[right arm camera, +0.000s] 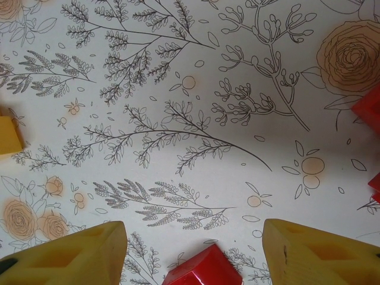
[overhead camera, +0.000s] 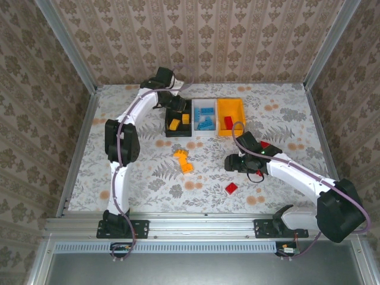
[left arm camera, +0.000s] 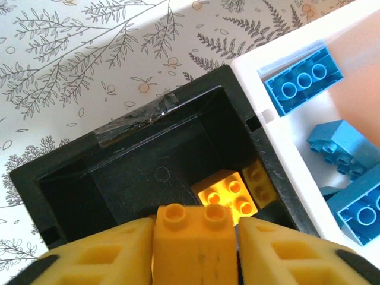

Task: Sort the legos into containers by color

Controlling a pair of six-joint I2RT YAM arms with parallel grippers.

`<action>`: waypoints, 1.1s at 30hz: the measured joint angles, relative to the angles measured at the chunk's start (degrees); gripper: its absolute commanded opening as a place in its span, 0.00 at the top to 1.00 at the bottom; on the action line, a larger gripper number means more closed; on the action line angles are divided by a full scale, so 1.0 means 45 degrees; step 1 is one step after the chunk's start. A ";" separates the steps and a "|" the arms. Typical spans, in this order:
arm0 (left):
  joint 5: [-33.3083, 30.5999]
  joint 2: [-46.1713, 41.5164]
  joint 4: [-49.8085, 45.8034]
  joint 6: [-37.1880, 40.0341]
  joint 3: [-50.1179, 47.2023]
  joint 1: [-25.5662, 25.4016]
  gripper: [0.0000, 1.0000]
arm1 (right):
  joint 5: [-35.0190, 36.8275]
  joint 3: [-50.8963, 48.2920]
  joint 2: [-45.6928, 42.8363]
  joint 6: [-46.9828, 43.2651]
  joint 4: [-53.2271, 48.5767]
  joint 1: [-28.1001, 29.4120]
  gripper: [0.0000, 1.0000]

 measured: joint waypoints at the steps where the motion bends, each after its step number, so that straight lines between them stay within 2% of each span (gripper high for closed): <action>1: -0.0024 0.0053 -0.0049 0.0010 0.0000 -0.0010 0.48 | 0.0000 0.0000 0.0000 0.0000 -0.0005 0.0000 0.36; 10: -0.0136 0.0044 -0.0175 0.0121 -0.0403 -0.0010 0.34 | 0.0039 0.0005 0.0146 0.0369 -0.0690 0.0044 0.29; 14: -0.0121 -0.0680 0.0015 0.0117 -0.1511 -0.0058 0.30 | 0.0321 -0.0024 0.0321 0.1243 -0.1457 0.0690 0.25; 18: -0.0107 -0.2701 0.0690 0.0087 -0.3531 -0.0194 0.21 | 0.0384 -0.0505 0.0151 0.2642 -0.1545 0.1928 0.24; 19: -0.0087 -0.3249 0.0913 0.0044 -0.4022 -0.0233 0.14 | 0.0384 -0.0651 0.0097 0.2982 -0.1549 0.2166 0.24; 20: -0.0029 -0.4007 0.1209 -0.0068 -0.4639 -0.0291 0.01 | 0.0393 -0.0787 0.0063 0.3317 -0.1564 0.2399 0.23; 27: 0.0058 -0.8592 0.3075 -0.0631 -0.8102 -0.0379 0.00 | 0.0811 -0.1069 0.0155 0.4575 -0.1603 0.2851 0.23; 33: -0.0180 -1.1429 0.3915 -0.1496 -1.0661 -0.0019 0.00 | 0.1078 -0.1069 0.0636 0.4974 -0.1569 0.2973 0.23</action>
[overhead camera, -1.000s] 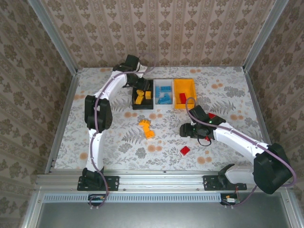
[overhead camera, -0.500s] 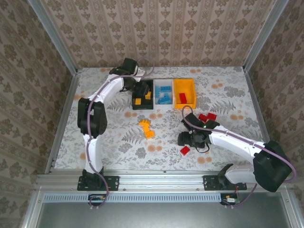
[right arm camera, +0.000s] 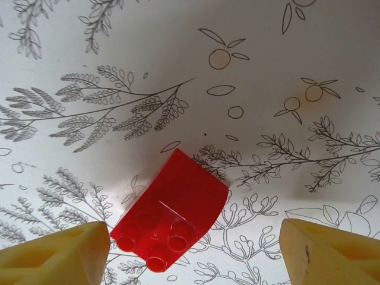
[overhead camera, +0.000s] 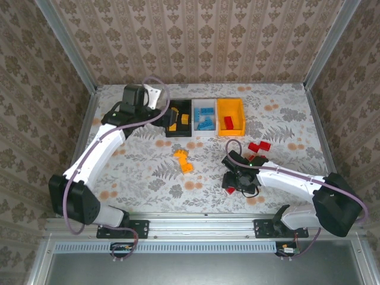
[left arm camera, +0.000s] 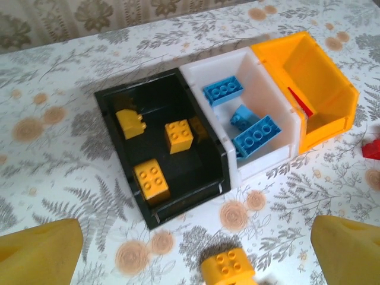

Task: Sort the legos into containers by color

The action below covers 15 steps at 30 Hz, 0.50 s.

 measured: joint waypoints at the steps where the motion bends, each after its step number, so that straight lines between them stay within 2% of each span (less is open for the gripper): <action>1: -0.0034 -0.0393 0.0102 -0.0170 -0.0408 0.0117 0.00 | 0.0024 0.0000 0.0117 0.0024 0.0015 0.0034 0.23; 5: -0.0097 -0.2268 0.0457 -0.0816 -0.2132 0.0709 0.00 | 0.0053 0.0112 0.0622 0.0170 0.0316 0.0102 0.23; 8: -0.0136 -0.3172 0.0423 -0.1010 -0.2555 0.1122 0.00 | 0.0092 0.0214 0.1103 0.0277 0.0491 0.0126 0.23; 15: 0.0155 -0.3521 0.0277 -0.0996 -0.2783 0.2016 0.00 | 0.0316 0.0588 0.2064 0.0355 0.0311 0.0199 0.26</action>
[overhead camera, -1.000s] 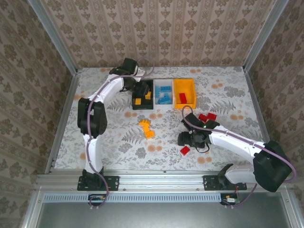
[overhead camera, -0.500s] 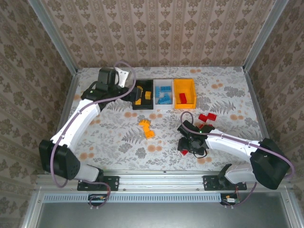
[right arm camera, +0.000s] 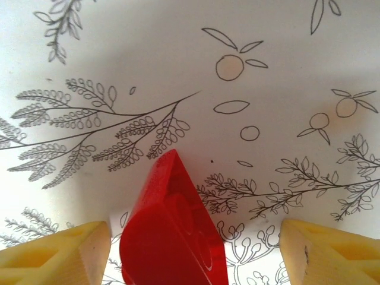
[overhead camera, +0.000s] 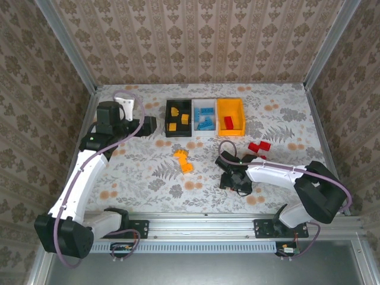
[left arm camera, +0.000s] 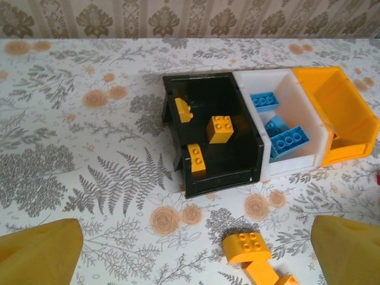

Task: Sort the legos into containers by color

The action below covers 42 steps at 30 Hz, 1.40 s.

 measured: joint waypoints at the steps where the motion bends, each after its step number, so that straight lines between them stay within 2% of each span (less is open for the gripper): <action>1: 0.0078 0.0000 0.0000 0.0000 -0.0121 0.0117 0.00 | 0.0034 0.0092 0.0126 0.0000 -0.0102 0.0000 0.27; 3: 0.0204 0.0000 -0.0034 0.0000 -0.0296 0.0262 0.00 | 0.0063 0.0228 0.0257 -0.0005 -0.0262 0.0005 0.31; 6: 0.0427 0.0005 -0.0019 0.0000 -0.0413 0.0393 0.00 | 0.0146 0.0374 0.0393 -0.0097 -0.0340 0.0010 0.42; 10: 0.0772 0.0019 0.0019 -0.0005 -0.0461 0.0549 0.00 | 0.0364 0.0699 0.0665 -0.0257 -0.0170 0.0010 0.63; 19: 0.1200 0.0146 0.0029 -0.0015 -0.0471 0.0719 0.00 | 0.1005 0.2244 0.0690 -0.1073 -0.0539 -0.0019 0.73; 22: 0.1350 0.0277 0.0029 -0.0058 -0.0471 0.0806 0.00 | 0.1224 0.3274 0.0690 -0.1613 -0.0860 -0.0253 0.71; 27: 0.1486 0.0345 0.0024 -0.0068 -0.0471 0.0894 0.00 | 0.1287 0.4381 0.0714 -0.2531 -0.1205 -0.0952 0.47; 31: 0.1535 0.0345 0.0029 -0.0068 -0.0471 0.0894 0.00 | 0.1010 0.4235 0.1005 -0.2997 -0.1409 -0.0967 0.36; 37: 0.1656 0.0359 0.0029 -0.0180 -0.0471 0.1025 0.00 | 0.0272 0.3376 0.1637 -0.3351 -0.1409 -0.0461 0.36; 40: 0.1685 0.0359 0.0029 -0.0214 -0.0471 0.1035 0.00 | 0.0209 0.3050 0.1860 -0.3410 -0.1409 -0.0408 0.39; 42: 0.1710 0.0359 0.0029 -0.0214 -0.0471 0.1035 0.00 | 0.0185 0.2948 0.2016 -0.3424 -0.1409 -0.0408 0.45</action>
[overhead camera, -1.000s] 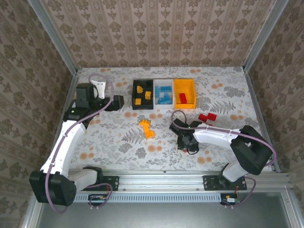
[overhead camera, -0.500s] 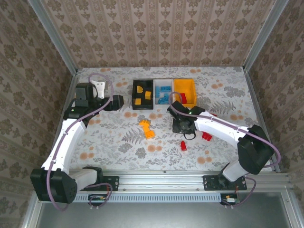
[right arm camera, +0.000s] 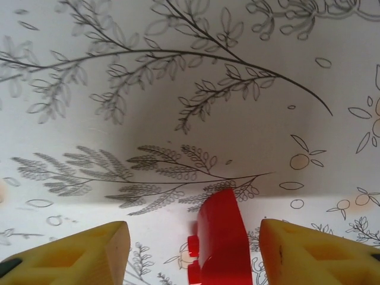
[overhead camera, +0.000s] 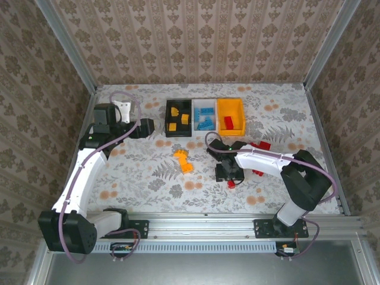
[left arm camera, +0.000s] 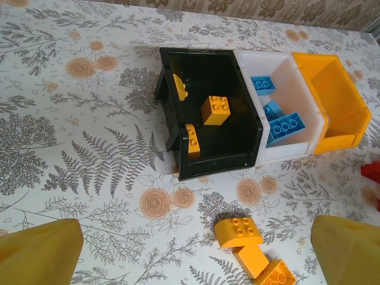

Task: Sort the legos into containers by color

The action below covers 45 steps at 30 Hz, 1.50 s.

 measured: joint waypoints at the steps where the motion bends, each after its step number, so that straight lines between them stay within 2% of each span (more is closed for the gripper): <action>1: 0.0019 0.0000 0.0000 -0.0005 0.0000 0.0000 0.00 | -0.0019 -0.0019 0.0068 -0.0034 0.0010 0.0000 0.48; 4: 0.0024 0.0000 0.0000 -0.0039 -0.0010 0.0000 0.00 | -0.0083 -0.0068 0.0243 -0.0049 0.0078 0.0000 0.59; 8: 0.0024 0.0000 0.0000 -0.0039 -0.0053 0.0000 0.00 | -0.0209 -0.0199 0.0257 -0.0063 0.0131 0.0000 0.79; 10: 0.0029 0.0019 0.0005 -0.0039 -0.0058 0.0010 0.00 | -0.0199 -0.0199 0.0238 -0.0044 0.0136 0.0000 0.83; 19: 0.0087 0.0107 0.0024 -0.0044 -0.0083 0.0015 0.00 | -0.0039 0.0253 0.0165 -0.0296 -0.0403 -0.0243 0.83; 29: 0.0262 0.0141 0.0389 -0.0102 -0.0267 0.0267 0.00 | 0.0563 0.5231 0.0384 -0.2584 -0.0908 -0.3381 0.81; 36: 0.0505 0.0126 0.1297 -0.0228 -0.0986 0.0408 0.00 | 0.0670 0.7927 0.2992 -0.3939 -0.0209 -0.4794 0.82; 42: 0.0539 -0.0204 0.1914 -0.0228 -0.1481 0.0418 0.00 | 0.0675 0.9457 0.5338 -0.4507 0.0219 -0.5319 0.82; 45: 0.0539 -0.0262 0.2118 -0.0233 -0.1496 0.0418 0.00 | 0.0738 1.0384 0.6096 -0.4721 0.0248 -0.5450 0.78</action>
